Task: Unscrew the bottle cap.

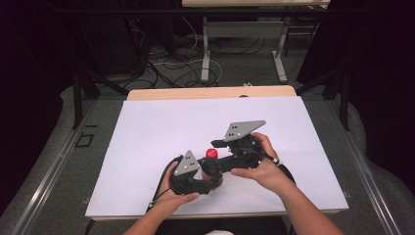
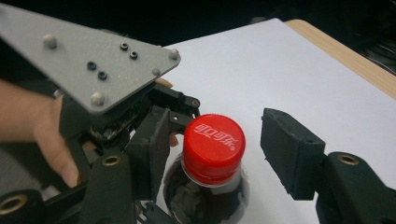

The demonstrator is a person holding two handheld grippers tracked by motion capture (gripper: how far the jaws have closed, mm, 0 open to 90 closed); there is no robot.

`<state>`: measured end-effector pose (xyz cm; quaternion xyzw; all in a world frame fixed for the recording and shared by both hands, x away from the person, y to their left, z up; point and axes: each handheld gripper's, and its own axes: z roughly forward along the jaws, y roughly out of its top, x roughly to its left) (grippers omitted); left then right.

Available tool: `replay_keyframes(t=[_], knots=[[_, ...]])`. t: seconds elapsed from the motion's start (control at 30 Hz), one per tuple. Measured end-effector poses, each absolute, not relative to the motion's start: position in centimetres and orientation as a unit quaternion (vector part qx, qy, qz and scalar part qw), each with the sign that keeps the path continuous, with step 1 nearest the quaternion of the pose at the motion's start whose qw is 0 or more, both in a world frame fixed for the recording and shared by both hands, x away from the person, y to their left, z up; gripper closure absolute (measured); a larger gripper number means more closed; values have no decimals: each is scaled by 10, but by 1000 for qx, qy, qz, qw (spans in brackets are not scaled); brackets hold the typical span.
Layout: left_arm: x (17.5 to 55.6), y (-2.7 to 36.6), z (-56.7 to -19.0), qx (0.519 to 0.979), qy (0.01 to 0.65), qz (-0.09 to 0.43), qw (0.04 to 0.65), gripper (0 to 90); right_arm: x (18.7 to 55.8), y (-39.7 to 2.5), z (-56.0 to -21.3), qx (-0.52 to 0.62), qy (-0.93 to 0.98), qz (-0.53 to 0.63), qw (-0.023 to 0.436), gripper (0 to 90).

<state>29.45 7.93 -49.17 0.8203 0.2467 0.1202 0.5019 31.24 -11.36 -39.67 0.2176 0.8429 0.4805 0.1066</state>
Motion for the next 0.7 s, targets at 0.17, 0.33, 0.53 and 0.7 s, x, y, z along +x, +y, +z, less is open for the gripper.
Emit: replay_keyframes(t=[0.17,0.33,0.53,0.7], knots=[[294,79,-492,820,250,122,500,306,298,-98,-400,267,826,467,169,450],[294,80,-491,819,251,123,502,306,298,-98,-402,294,818,462,176,542],[295,80,-492,820,250,126,500,306,294,-103,-401,298,816,469,161,605],[294,79,-492,822,244,120,501,306,301,-109,-399,253,834,472,134,610]])
